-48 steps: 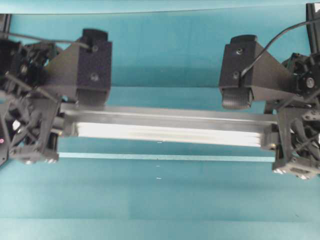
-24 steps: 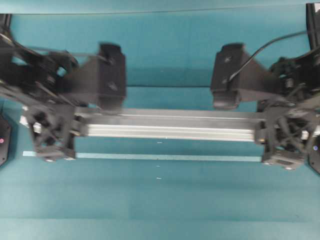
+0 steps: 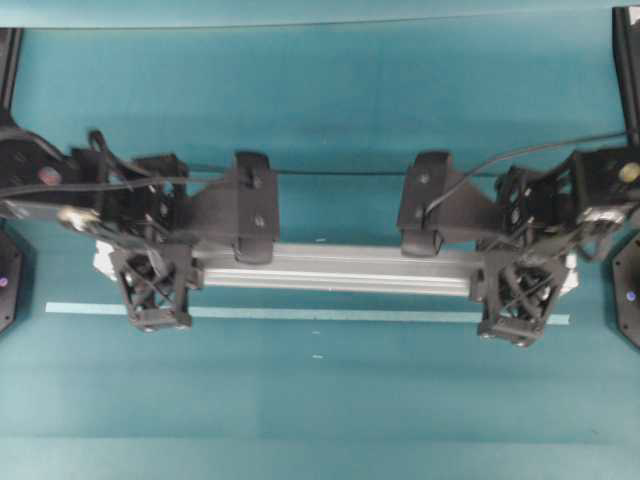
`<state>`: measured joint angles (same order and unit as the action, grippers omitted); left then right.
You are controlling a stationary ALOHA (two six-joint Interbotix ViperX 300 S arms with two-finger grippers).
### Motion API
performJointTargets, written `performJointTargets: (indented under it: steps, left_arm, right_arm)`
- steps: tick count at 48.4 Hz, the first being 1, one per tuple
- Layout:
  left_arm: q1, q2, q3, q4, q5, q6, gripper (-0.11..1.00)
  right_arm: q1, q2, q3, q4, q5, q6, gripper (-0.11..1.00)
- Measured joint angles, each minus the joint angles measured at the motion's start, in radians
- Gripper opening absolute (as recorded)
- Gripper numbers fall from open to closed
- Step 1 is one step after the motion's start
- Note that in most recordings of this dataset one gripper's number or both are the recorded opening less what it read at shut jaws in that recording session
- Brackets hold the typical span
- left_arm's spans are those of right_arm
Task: Lift the metal rail with both hands and move it towards you.
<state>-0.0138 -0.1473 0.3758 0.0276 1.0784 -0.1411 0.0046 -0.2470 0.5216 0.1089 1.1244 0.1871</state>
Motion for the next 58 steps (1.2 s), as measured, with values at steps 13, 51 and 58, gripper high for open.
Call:
performJointTargets:
  steps: [13,51,58]
  left_arm:
    - [0.002,0.064,0.08,0.002,-0.103,0.0,0.28]
    - [0.002,0.132,0.252,0.002,-0.35,-0.009,0.28]
    - [0.002,0.143,0.259,0.002,-0.37,-0.011,0.28]
  right_arm:
    - [0.015,0.061,0.101,-0.032,-0.17,-0.002,0.43]
    - [0.018,0.225,0.187,-0.049,-0.459,-0.028,0.43]
    - [0.017,0.249,0.189,-0.049,-0.472,-0.031,0.43]
